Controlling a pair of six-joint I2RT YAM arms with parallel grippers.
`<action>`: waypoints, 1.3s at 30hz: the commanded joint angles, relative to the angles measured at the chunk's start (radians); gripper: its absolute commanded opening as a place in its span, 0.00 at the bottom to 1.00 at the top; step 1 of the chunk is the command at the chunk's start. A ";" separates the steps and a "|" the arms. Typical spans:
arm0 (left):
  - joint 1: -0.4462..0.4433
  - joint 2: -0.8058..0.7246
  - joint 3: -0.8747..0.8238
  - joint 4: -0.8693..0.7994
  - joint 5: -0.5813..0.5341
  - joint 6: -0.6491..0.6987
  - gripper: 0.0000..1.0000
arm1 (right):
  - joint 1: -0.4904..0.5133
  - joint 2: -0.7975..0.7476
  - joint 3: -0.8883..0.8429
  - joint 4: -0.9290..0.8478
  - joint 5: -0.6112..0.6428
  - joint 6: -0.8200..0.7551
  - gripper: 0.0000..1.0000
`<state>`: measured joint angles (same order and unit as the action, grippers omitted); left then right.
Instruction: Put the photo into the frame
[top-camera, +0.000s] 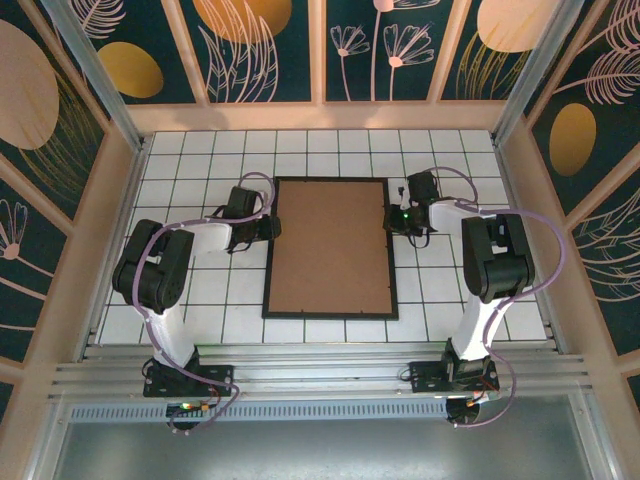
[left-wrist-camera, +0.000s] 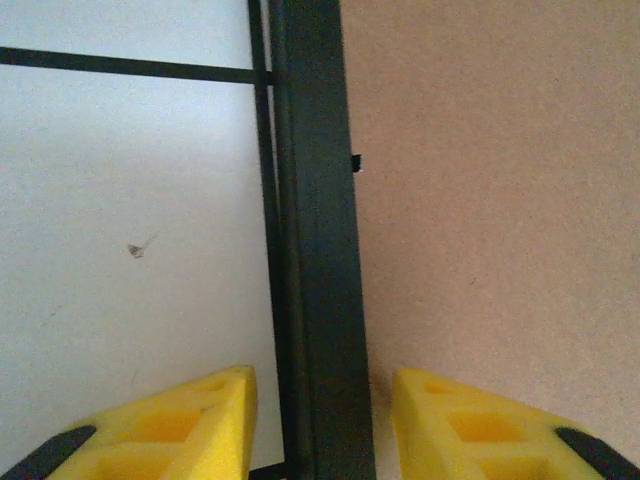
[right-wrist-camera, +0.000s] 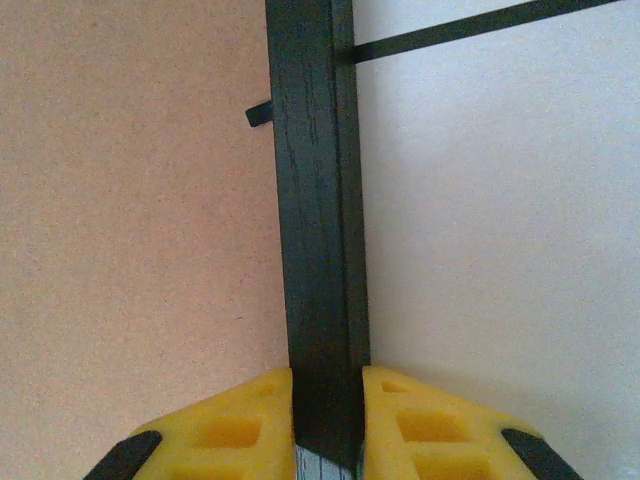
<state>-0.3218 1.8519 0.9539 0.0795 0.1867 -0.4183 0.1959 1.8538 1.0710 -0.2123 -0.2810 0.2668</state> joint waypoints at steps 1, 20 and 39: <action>0.027 -0.021 0.041 -0.025 0.005 -0.011 0.44 | 0.002 0.020 -0.020 -0.052 0.038 -0.026 0.20; 0.054 0.164 0.297 -0.149 0.005 0.041 0.26 | 0.001 0.012 -0.009 -0.049 0.031 -0.038 0.20; 0.052 0.190 0.282 -0.141 0.076 0.046 0.22 | 0.000 0.021 0.000 -0.052 0.029 -0.040 0.20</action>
<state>-0.2699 2.0430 1.2621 -0.0402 0.2359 -0.3923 0.1959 1.8538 1.0721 -0.2131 -0.2813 0.2436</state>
